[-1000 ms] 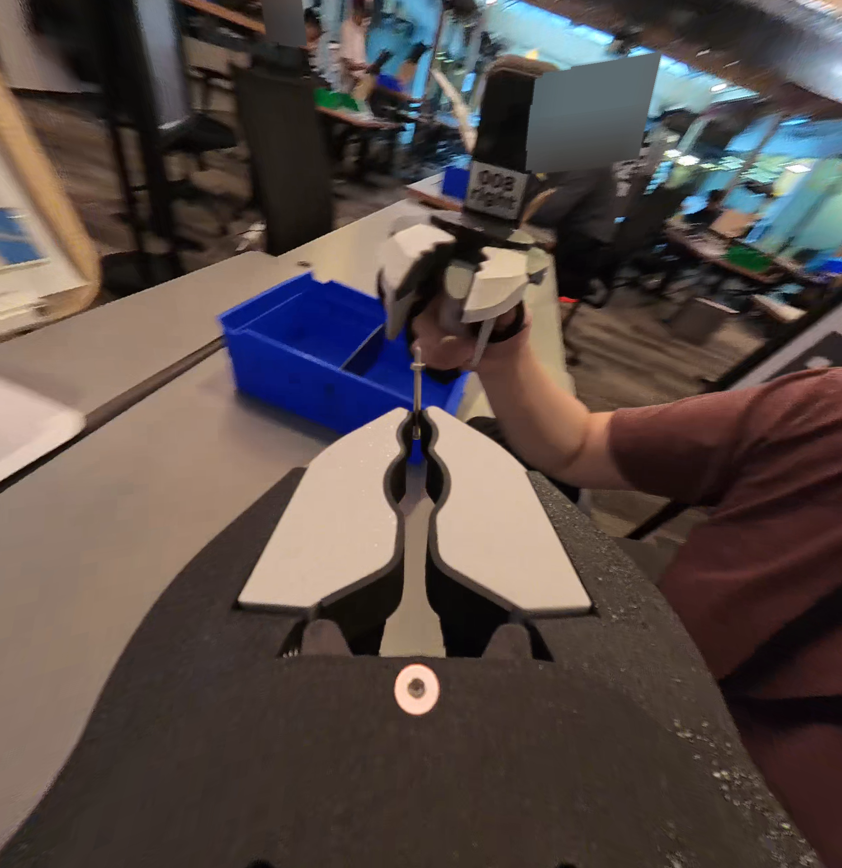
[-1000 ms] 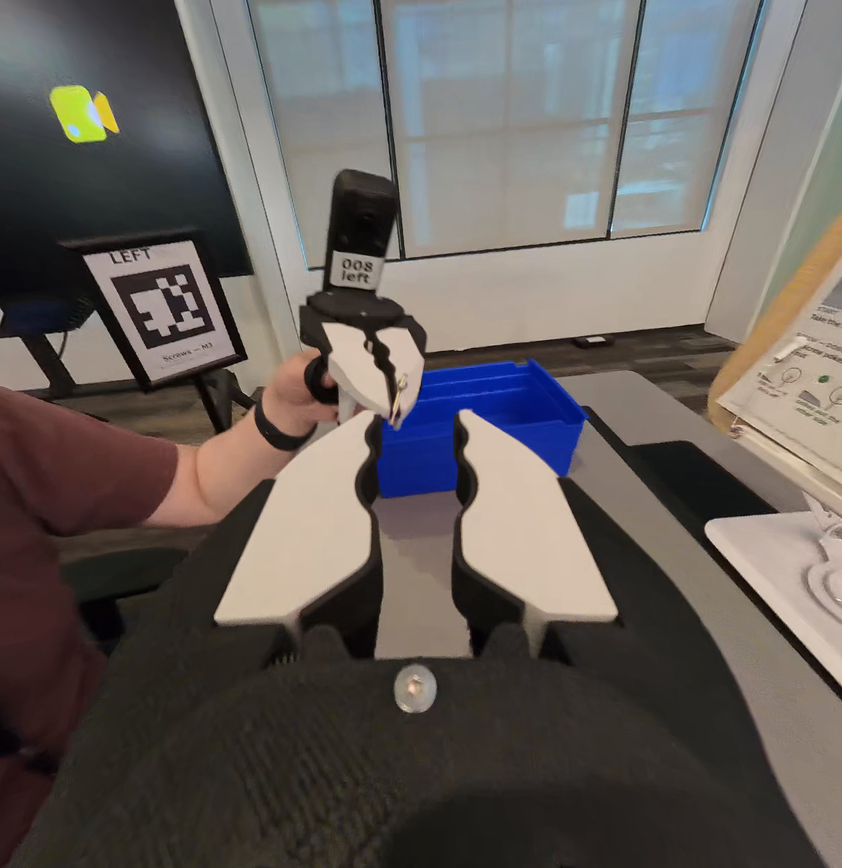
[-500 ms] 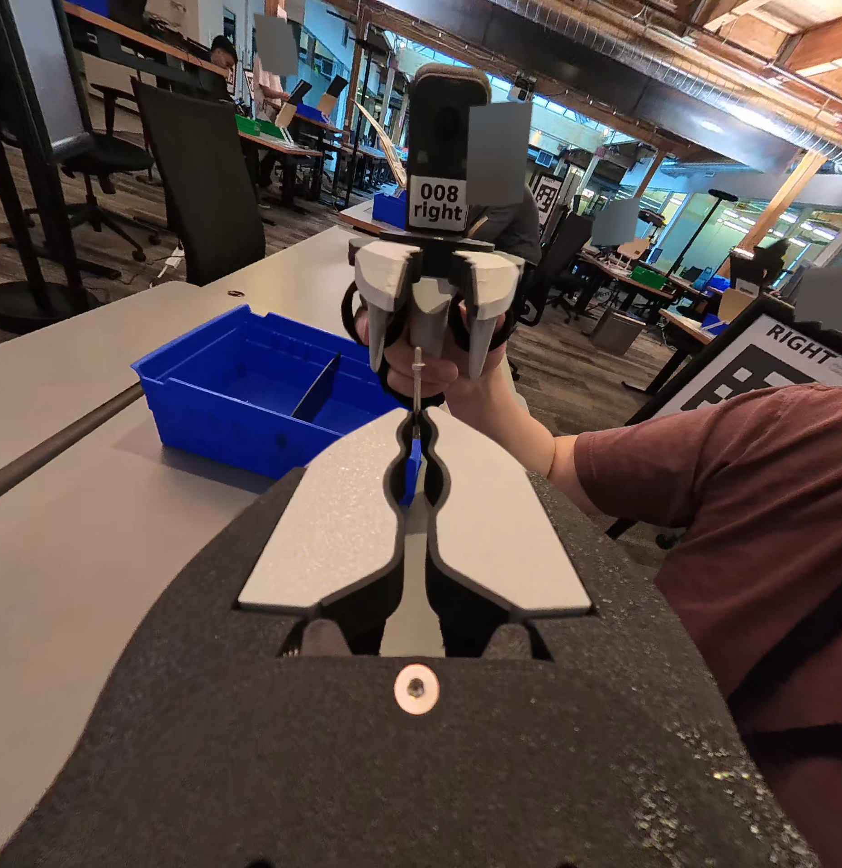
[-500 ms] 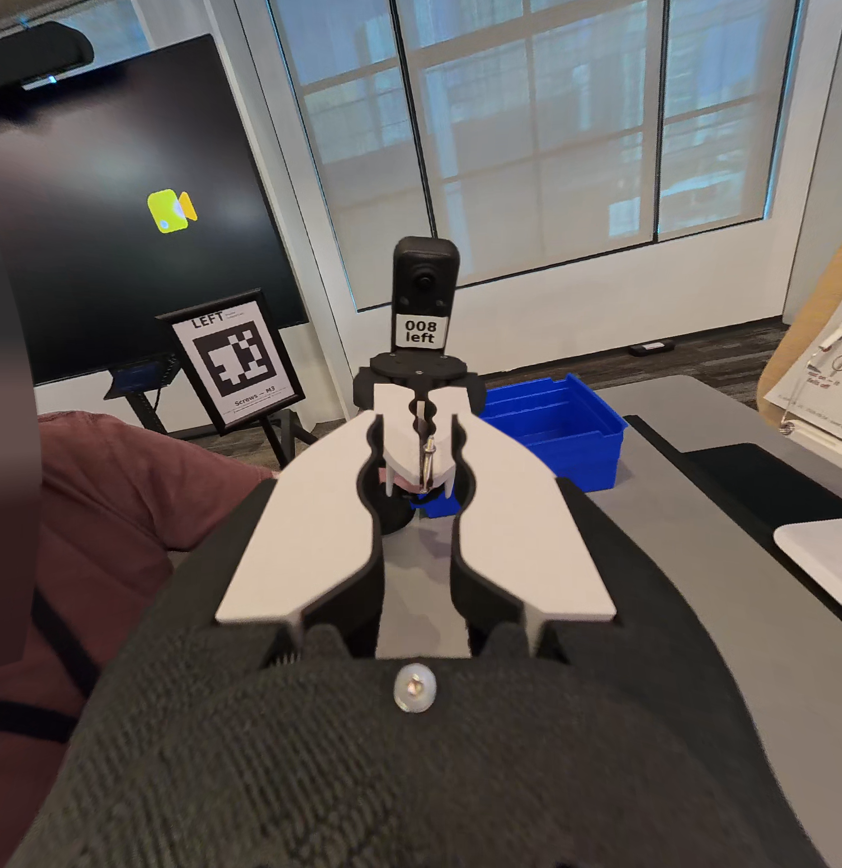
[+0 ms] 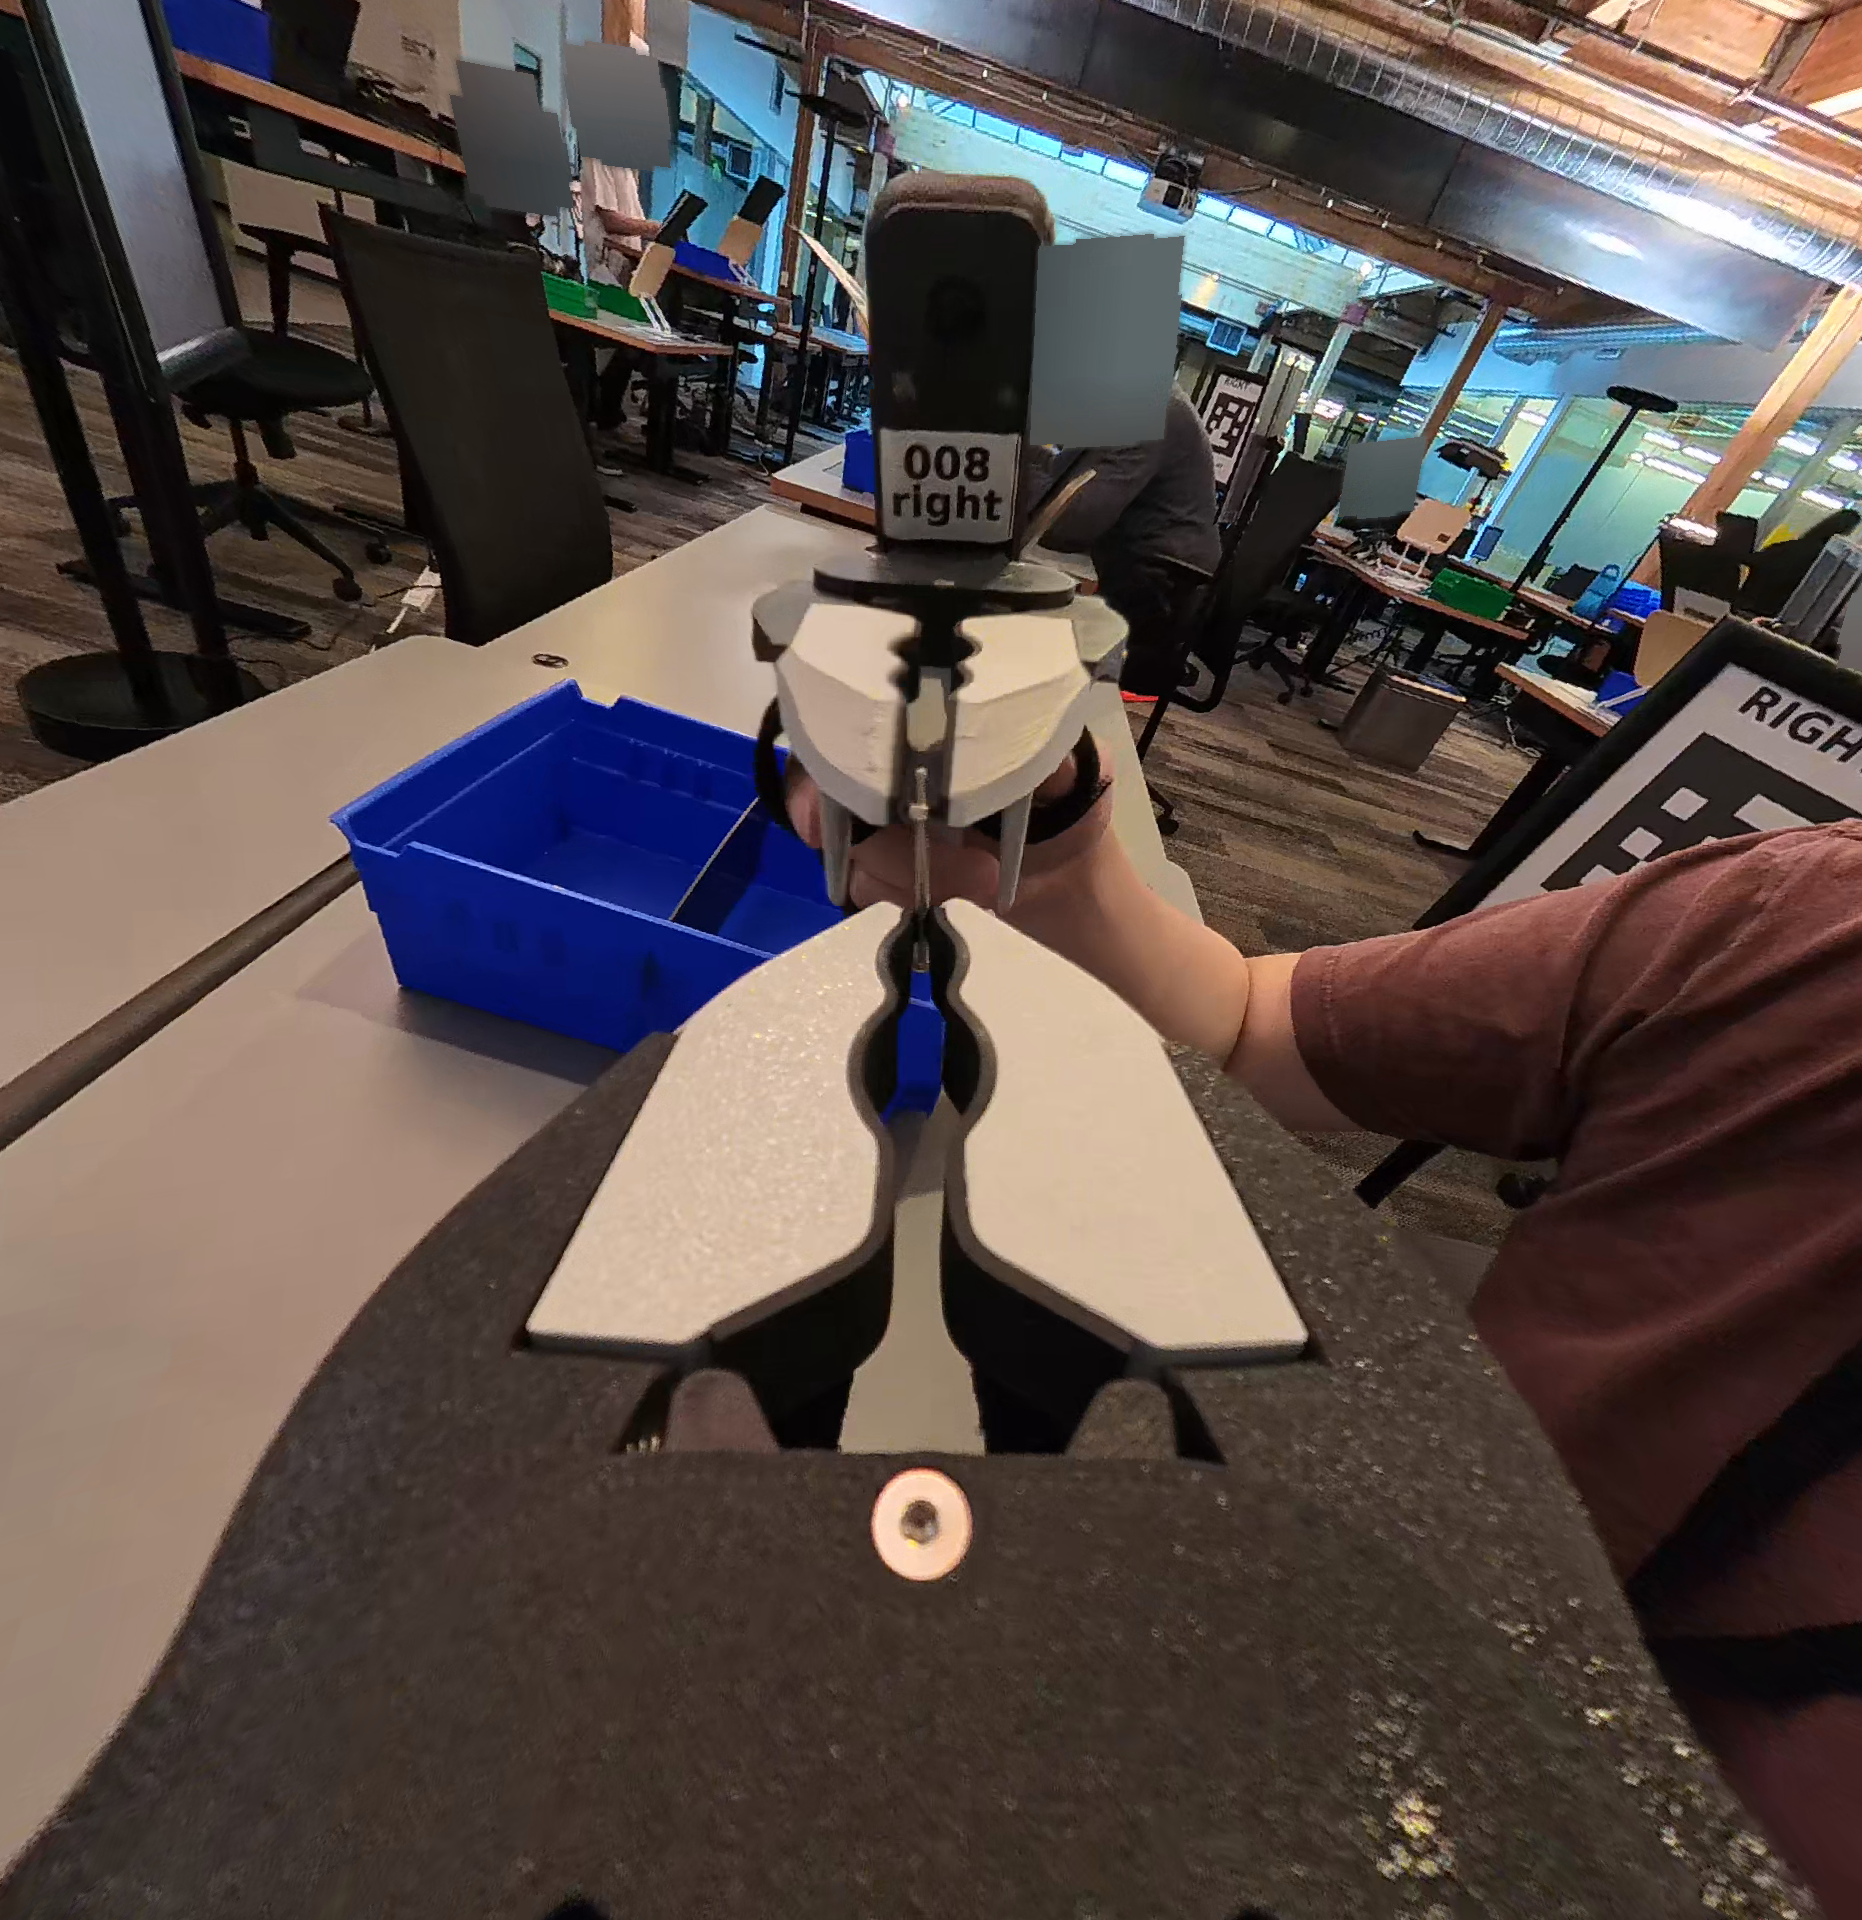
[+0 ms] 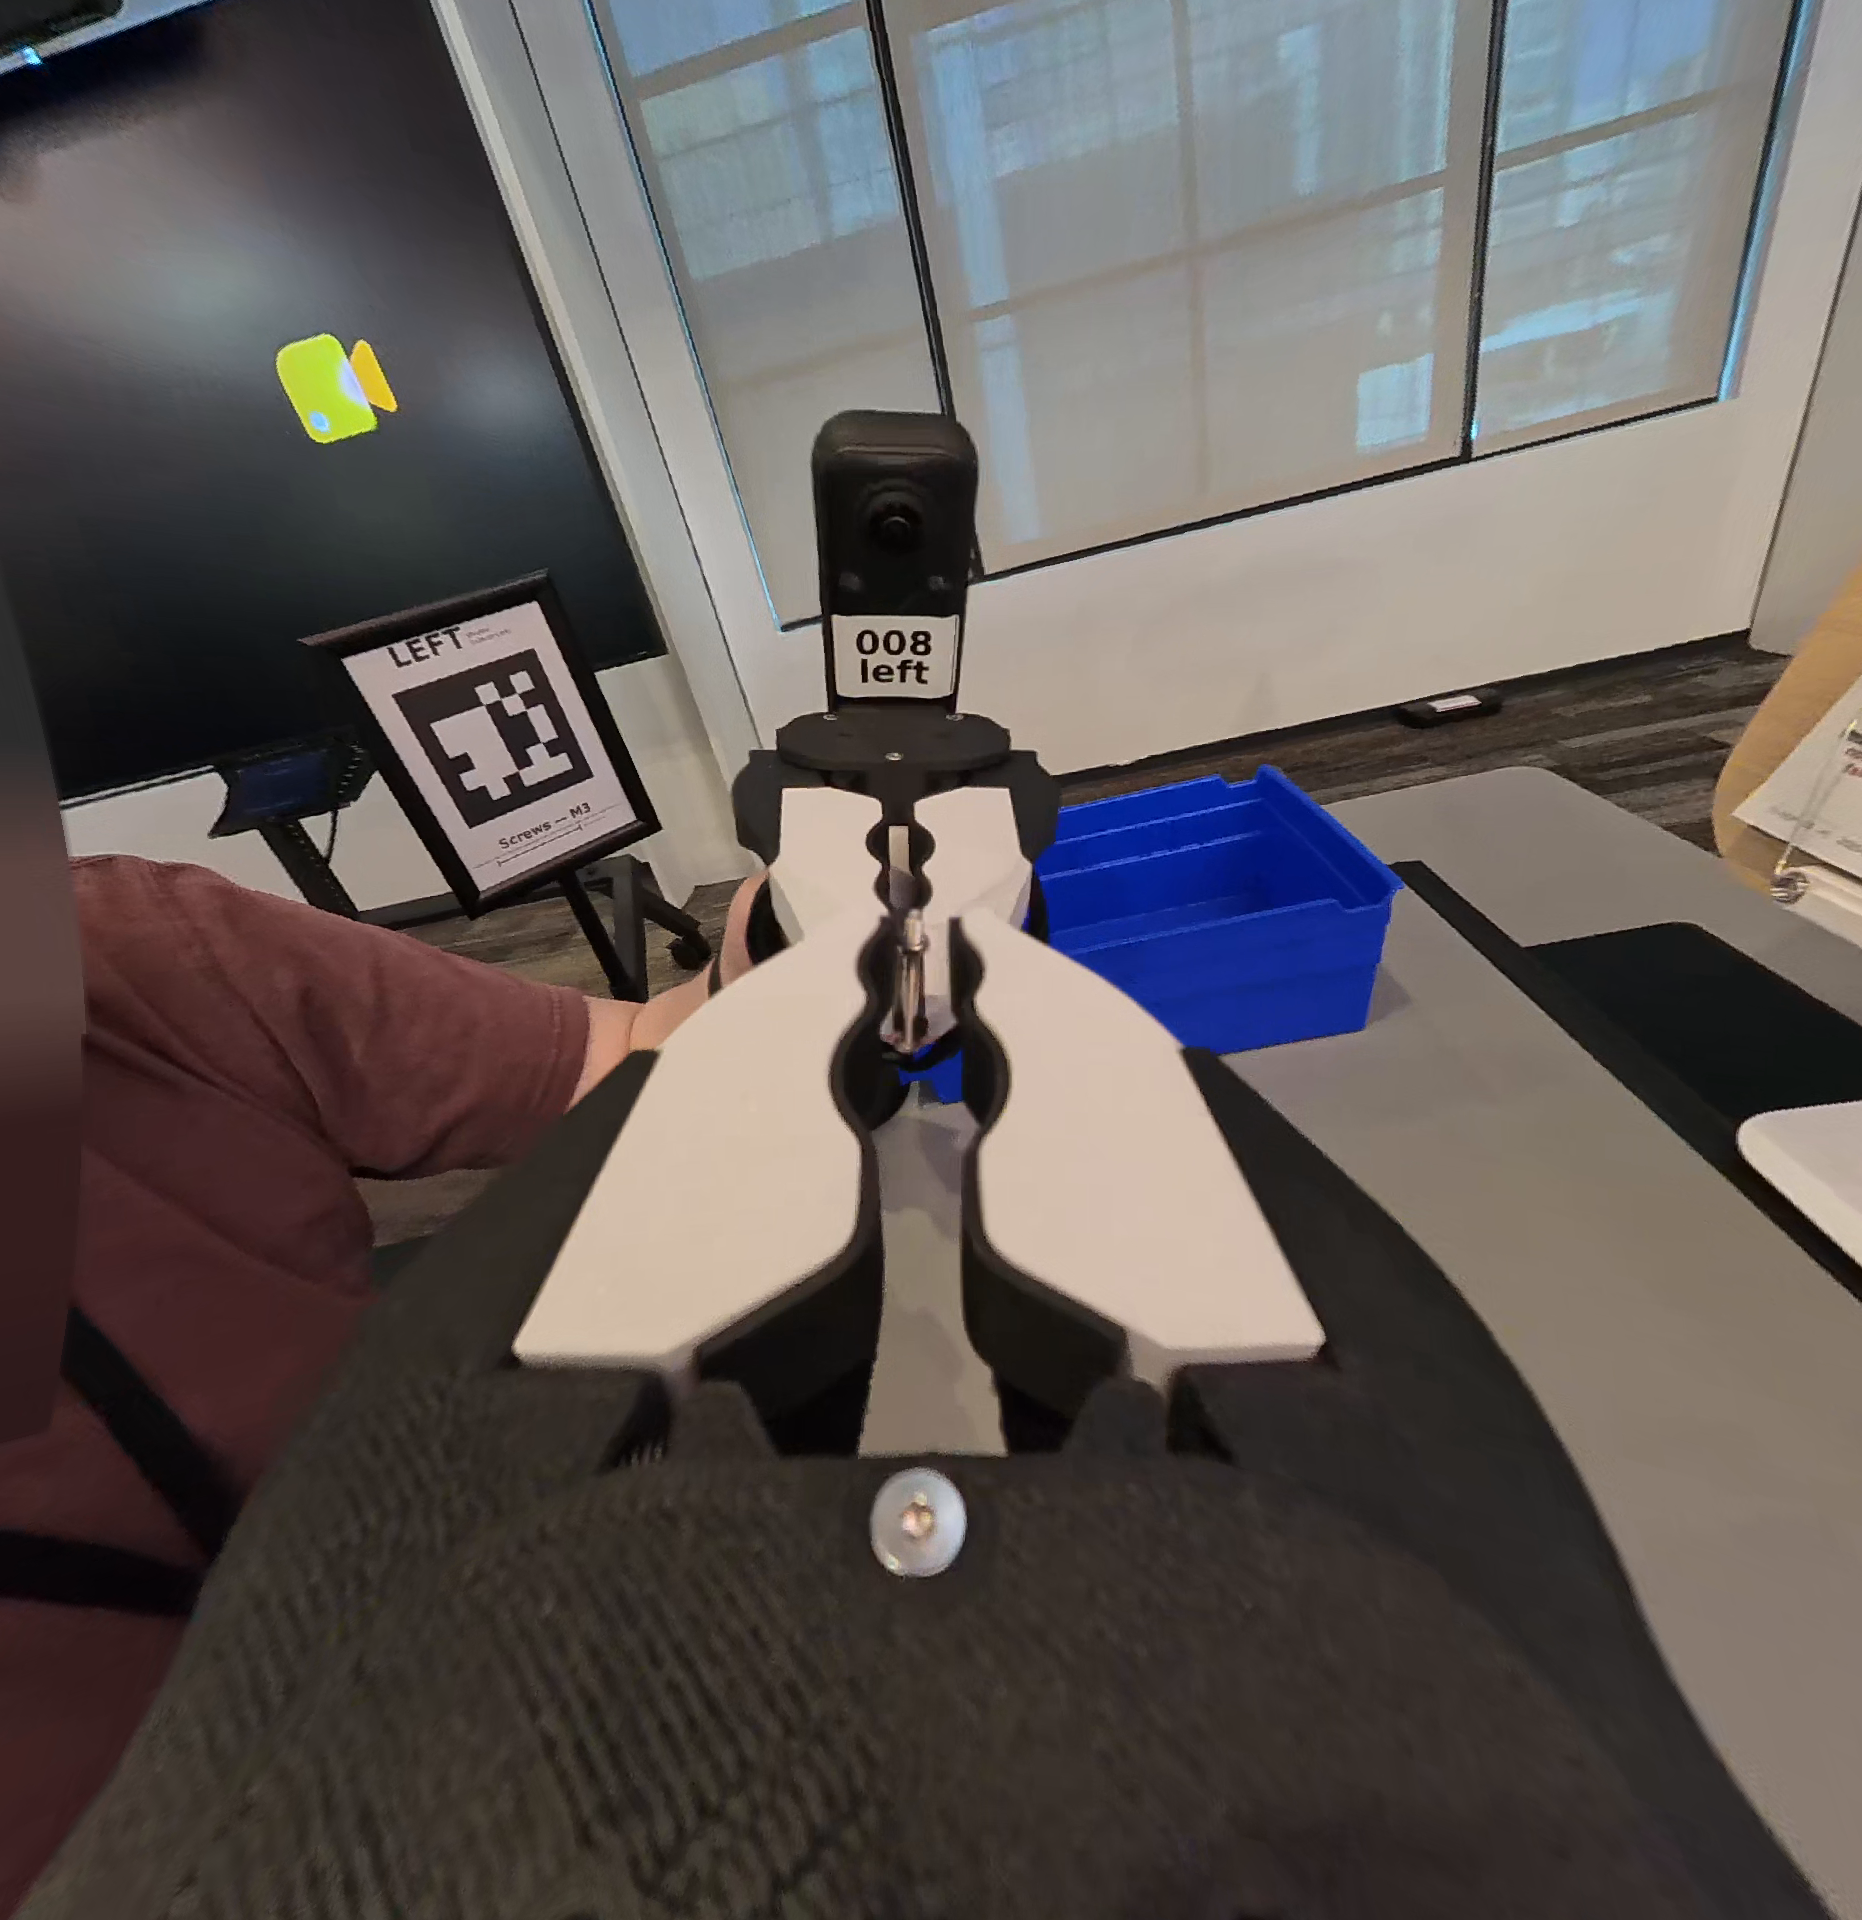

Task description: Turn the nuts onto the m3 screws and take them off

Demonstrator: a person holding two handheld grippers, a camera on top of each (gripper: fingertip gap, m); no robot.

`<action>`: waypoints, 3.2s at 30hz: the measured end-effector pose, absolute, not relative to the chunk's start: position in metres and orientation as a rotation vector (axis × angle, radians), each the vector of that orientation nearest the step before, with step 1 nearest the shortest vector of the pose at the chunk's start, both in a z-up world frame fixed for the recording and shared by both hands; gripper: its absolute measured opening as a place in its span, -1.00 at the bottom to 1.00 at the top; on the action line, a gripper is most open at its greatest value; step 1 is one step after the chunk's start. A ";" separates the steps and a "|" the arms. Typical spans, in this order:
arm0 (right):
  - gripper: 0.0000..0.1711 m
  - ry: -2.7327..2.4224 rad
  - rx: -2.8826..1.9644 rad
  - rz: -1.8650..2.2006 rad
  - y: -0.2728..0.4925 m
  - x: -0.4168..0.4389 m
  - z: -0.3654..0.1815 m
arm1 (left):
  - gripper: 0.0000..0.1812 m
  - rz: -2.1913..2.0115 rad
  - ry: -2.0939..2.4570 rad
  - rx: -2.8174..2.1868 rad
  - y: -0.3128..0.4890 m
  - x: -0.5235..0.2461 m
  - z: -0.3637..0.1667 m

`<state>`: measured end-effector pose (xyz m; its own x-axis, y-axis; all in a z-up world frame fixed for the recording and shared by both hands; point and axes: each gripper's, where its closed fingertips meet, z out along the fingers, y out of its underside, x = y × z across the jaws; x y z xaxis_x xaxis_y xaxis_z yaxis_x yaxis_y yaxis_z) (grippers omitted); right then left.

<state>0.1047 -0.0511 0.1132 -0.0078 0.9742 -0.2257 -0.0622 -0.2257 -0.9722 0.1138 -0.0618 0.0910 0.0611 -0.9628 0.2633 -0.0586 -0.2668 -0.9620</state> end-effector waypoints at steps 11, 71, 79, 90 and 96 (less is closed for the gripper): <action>-0.94 -1.036 -1.346 1.530 -0.050 0.100 0.106 | -0.89 -1.442 1.044 -1.479 -0.058 0.118 0.087; -0.63 -1.038 -1.396 1.452 -0.043 0.083 0.089 | -0.98 -1.471 1.153 -1.588 -0.068 0.121 0.070; -0.71 -1.082 -1.304 1.591 -0.053 0.100 0.102 | -0.98 -1.426 1.167 -1.563 -0.068 0.117 0.075; -0.71 -1.066 -1.333 1.584 -0.048 0.100 0.099 | -0.98 -1.415 1.160 -1.552 -0.067 0.116 0.077; -0.65 -1.094 -1.341 1.477 -0.056 0.081 0.094 | -0.98 -1.422 1.213 -1.549 -0.076 0.125 0.071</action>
<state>0.0810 -0.0562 0.0937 -0.0756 0.9616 -0.2639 -0.0279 -0.2666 -0.9634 0.1249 -0.0763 0.0710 -0.0408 -0.9435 0.3288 -0.1764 -0.3171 -0.9318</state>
